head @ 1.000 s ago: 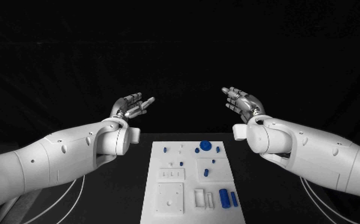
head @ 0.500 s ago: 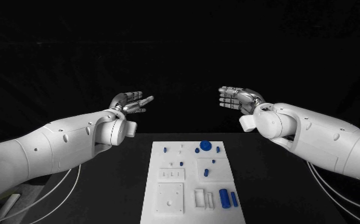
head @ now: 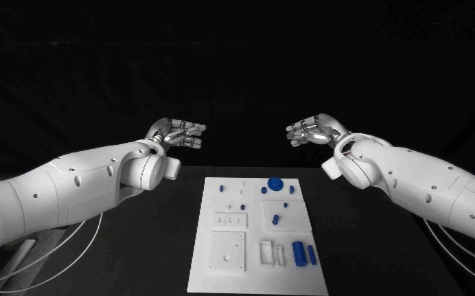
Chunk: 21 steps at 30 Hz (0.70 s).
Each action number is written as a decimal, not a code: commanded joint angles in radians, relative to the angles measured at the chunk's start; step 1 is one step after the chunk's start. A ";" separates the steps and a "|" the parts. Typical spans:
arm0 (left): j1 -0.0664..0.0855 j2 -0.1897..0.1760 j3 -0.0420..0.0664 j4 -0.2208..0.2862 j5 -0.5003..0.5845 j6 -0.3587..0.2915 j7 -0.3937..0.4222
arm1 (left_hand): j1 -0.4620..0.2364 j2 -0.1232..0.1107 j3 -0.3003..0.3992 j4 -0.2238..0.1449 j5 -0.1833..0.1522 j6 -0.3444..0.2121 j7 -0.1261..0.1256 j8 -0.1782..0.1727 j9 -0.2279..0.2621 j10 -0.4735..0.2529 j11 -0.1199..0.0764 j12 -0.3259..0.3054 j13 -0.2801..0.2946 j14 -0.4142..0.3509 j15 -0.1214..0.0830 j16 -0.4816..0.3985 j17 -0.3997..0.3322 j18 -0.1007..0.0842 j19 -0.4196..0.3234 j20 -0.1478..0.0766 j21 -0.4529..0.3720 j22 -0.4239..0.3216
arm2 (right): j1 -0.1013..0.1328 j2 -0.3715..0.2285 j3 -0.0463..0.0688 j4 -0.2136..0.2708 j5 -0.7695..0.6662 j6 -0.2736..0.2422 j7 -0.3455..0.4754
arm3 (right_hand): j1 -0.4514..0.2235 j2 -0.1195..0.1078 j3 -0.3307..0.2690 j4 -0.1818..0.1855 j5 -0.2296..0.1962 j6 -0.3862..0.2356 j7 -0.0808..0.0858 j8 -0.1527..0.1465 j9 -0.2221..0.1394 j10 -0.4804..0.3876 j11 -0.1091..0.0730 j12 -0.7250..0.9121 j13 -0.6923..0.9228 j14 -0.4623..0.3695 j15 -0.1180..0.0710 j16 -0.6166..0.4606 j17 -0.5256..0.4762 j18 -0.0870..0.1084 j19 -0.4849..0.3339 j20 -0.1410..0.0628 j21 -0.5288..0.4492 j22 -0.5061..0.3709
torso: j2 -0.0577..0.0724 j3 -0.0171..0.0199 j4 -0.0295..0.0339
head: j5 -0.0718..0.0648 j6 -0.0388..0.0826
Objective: Assemble the parts on the task board
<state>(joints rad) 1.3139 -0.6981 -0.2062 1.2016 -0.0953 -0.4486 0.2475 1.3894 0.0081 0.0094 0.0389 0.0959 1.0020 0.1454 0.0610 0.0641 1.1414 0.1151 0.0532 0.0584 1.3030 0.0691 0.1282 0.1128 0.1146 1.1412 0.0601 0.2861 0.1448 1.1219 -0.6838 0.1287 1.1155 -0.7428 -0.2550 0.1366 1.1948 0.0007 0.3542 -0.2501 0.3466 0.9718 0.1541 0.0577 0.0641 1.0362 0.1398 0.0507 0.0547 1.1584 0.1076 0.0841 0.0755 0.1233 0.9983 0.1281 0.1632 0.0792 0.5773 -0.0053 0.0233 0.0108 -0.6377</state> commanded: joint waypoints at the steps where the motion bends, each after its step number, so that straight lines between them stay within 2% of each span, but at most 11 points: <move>1: 0.001 -0.021 0.001 0.049 -0.041 0.047 0.025 | 0.010 0.009 -0.001 -0.014 0.003 0.011 -0.004 0.004 0.001 0.014 -0.010 0.006 0.000 0.067 -0.026 0.048 0.026 -0.021 0.043 -0.028 0.050 0.027 | -0.009 0.007 0.000 0.006 -0.364 -0.013 -0.014 | 0.015 -0.043 0.017 -0.022 -0.004 0.148 -0.030 0.007 0.004 0.180 -0.062 0.007 0.004 0.355 -0.114 0.101 0.082 0.019 0.331 -0.130 0.148 0.054 | 0.019 -0.0038 0.0109 | -0.004 -0.003; 2: 0.001 -0.029 0.001 0.064 -0.043 0.051 0.026 | 0.011 0.010 -0.003 -0.017 0.003 0.012 -0.005 0.003 0.001 0.016 -0.012 0.006 0.000 0.075 -0.031 0.064 0.036 -0.025 0.047 -0.036 0.069 0.039 | -0.012 0.009 0.000 0.008 -0.403 -0.010 -0.024 | 0.023 -0.044 0.004 -0.023 -0.007 0.147 -0.035 0.006 0.003 0.182 -0.069 0.008 0.005 0.357 -0.124 0.178 0.128 0.025 0.374 -0.146 0.178 0.070 | 0.024 -0.0042 0.0135 | -0.006 -0.003; 3: 0.001 -0.039 0.001 0.083 -0.046 0.056 0.027 | 0.012 0.012 -0.009 -0.022 0.003 0.012 -0.007 0.003 0.000 0.017 -0.013 0.005 0.000 0.062 -0.036 0.092 0.056 -0.037 0.037 -0.049 0.108 0.066 | -0.015 0.012 0.000 0.010 -0.450 -0.007 -0.037 | 0.021 -0.047 -0.006 -0.021 -0.012 0.146 -0.032 0.004 0.002 0.180 -0.068 0.006 0.004 0.346 -0.127 0.255 0.177 0.023 0.391 -0.153 0.197 0.081 | 0.029 -0.0048 0.0152 | -0.008 -0.004; 6: 0.001 -0.067 0.001 0.135 -0.052 0.073 0.029 | 0.009 0.017 -0.017 -0.028 0.002 0.014 -0.007 0.003 0.001 0.024 -0.017 0.004 -0.001 0.057 -0.042 0.154 0.091 -0.038 0.002 -0.055 0.174 0.114 | -0.027 0.018 0.000 0.020 -0.582 -0.009 -0.077 | 0.018 -0.057 -0.005 -0.024 -0.026 0.148 -0.034 0.005 0.003 0.181 -0.069 0.007 0.004 0.342 -0.133 0.388 0.279 0.026 0.424 -0.162 0.252 0.119 | 0.044 -0.0075 0.0203 | -0.013 -0.006; 9: 0.001 -0.089 0.002 0.177 -0.056 0.084 0.029 | 0.007 0.021 -0.021 -0.031 0.002 0.016 -0.008 0.003 0.001 0.040 -0.021 0.004 0.000 0.037 -0.043 0.186 0.108 -0.037 -0.034 -0.055 0.223 0.151 | -0.037 0.024 0.000 0.027 -0.684 -0.020 -0.111 | 0.018 -0.065 0.025 -0.028 -0.039 0.149 -0.037 0.005 0.003 0.174 -0.070 0.007 0.005 0.342 -0.134 0.501 0.374 0.030 0.442 -0.168 0.314 0.168 | 0.062 -0.0092 0.0250 | -0.019 -0.006; 12: 0.001 -0.109 0.002 0.214 -0.060 0.091 0.029 | 0.004 0.026 -0.020 -0.027 0.003 0.023 -0.016 0.004 0.001 0.124 -0.044 0.005 0.001 0.027 -0.050 0.191 0.110 -0.042 -0.053 -0.058 0.238 0.163 | -0.049 0.036 0.000 0.025 -0.777 -0.035 -0.145 | 0.010 -0.081 0.072 -0.023 -0.067 0.150 -0.038 0.006 0.004 0.167 -0.064 0.008 0.005 0.330 -0.132 0.600 0.459 0.015 0.445 -0.174 0.375 0.223 | 0.079 -0.0106 0.0285 | -0.023 -0.004; 13: 0.001 -0.114 0.002 0.224 -0.061 0.093 0.029 | 0.004 0.026 -0.020 -0.027 0.003 0.025 -0.017 0.003 0.001 0.134 -0.046 0.005 0.001 0.020 -0.050 0.187 0.108 -0.045 -0.061 -0.058 0.239 0.165 | -0.054 0.040 0.000 0.024 -0.803 -0.041 -0.155 | 0.011 -0.089 0.082 -0.024 -0.070 0.148 -0.038 0.005 0.004 0.162 -0.067 0.007 0.005 0.328 -0.130 0.624 0.476 0.016 0.447 -0.174 0.389 0.238 | 0.083 -0.0111 0.0293 | -0.023 -0.007; 14: 0.001 -0.117 0.002 0.232 -0.061 0.094 0.029 | 0.004 0.026 -0.020 -0.026 0.003 0.026 -0.018 0.003 0.001 0.141 -0.048 0.005 0.001 0.019 -0.050 0.185 0.106 -0.046 -0.066 -0.059 0.242 0.167 | -0.058 0.043 0.000 0.022 -0.823 -0.046 -0.162 | 0.011 -0.091 0.085 -0.024 -0.071 0.148 -0.038 0.005 0.004 0.161 -0.067 0.007 0.005 0.327 -0.129 0.630 0.480 0.017 0.447 -0.174 0.393 0.242 | 0.090 -0.0124 0.0313 | -0.024 -0.005; 16: 0.001 -0.124 0.002 0.249 -0.062 0.098 0.027 | 0.004 0.025 -0.019 -0.027 0.003 0.028 -0.019 0.003 0.001 0.146 -0.049 0.005 0.001 0.019 -0.050 0.183 0.104 -0.047 -0.071 -0.059 0.246 0.170 | -0.068 0.054 0.000 0.015 -0.869 -0.061 -0.179 | 0.010 -0.111 0.120 -0.012 -0.085 0.148 -0.038 0.005 0.004 0.158 -0.065 0.007 0.005 0.298 -0.126 0.691 0.520 0.026 0.423 -0.169 0.436 0.299 | 0.101 -0.0142 0.0352 | -0.027 -0.002; 19: 0.001 -0.130 0.003 0.267 -0.063 0.101 0.025 | 0.005 0.024 -0.018 -0.027 0.003 0.030 -0.019 0.003 0.001 0.146 -0.049 0.006 0.001 0.020 -0.050 0.180 0.101 -0.048 -0.077 -0.060 0.253 0.176 | -0.079 0.068 0.000 0.004 -0.905 -0.075 -0.189 | 0.016 -0.121 0.134 -0.005 -0.106 0.147 -0.039 0.005 0.004 0.153 -0.063 0.007 0.005 0.300 -0.125 0.693 0.512 0.029 0.414 -0.167 0.444 0.324 | 0.116 -0.0165 0.0399 | -0.029 -0.002; 21: 0.001 -0.134 0.004 0.284 -0.063 0.099 0.025 | 0.003 0.023 -0.019 -0.027 0.003 0.030 -0.019 0.003 0.001 0.140 -0.047 0.006 0.001 0.027 -0.051 0.184 0.102 -0.047 -0.077 -0.061 0.261 0.180 | -0.089 0.080 0.001 -0.007 -0.937 -0.091 -0.199 | 0.024 -0.123 0.146 0.002 -0.167 0.148 -0.038 0.005 0.004 0.154 -0.064 0.007 0.005 0.300 -0.125 0.695 0.508 0.028 0.410 -0.166 0.445 0.339 | 0.131 -0.0201 0.0454 | -0.029 0.003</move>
<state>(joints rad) 1.3134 -0.8314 -0.2044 1.4746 -0.1476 -0.3753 0.2600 1.3939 0.0273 -0.0102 0.0104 0.0959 1.0256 0.1235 0.0610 0.0639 1.2799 0.0648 0.0560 0.0582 1.3288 0.0215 0.3116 0.2143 0.0830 1.0684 -0.0002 0.5428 0.3234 1.0363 -0.6075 0.1288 1.1131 -1.5574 -0.3064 -0.0174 1.2161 -0.1160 0.4950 -0.2472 0.2006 1.1166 0.1172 0.0620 0.0666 1.1918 0.0768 0.0535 0.0585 1.4590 -0.0208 0.7734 0.5853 0.1406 1.4129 -0.0392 0.6057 0.4150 0.6841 -0.0204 0.0608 -0.0174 -0.6381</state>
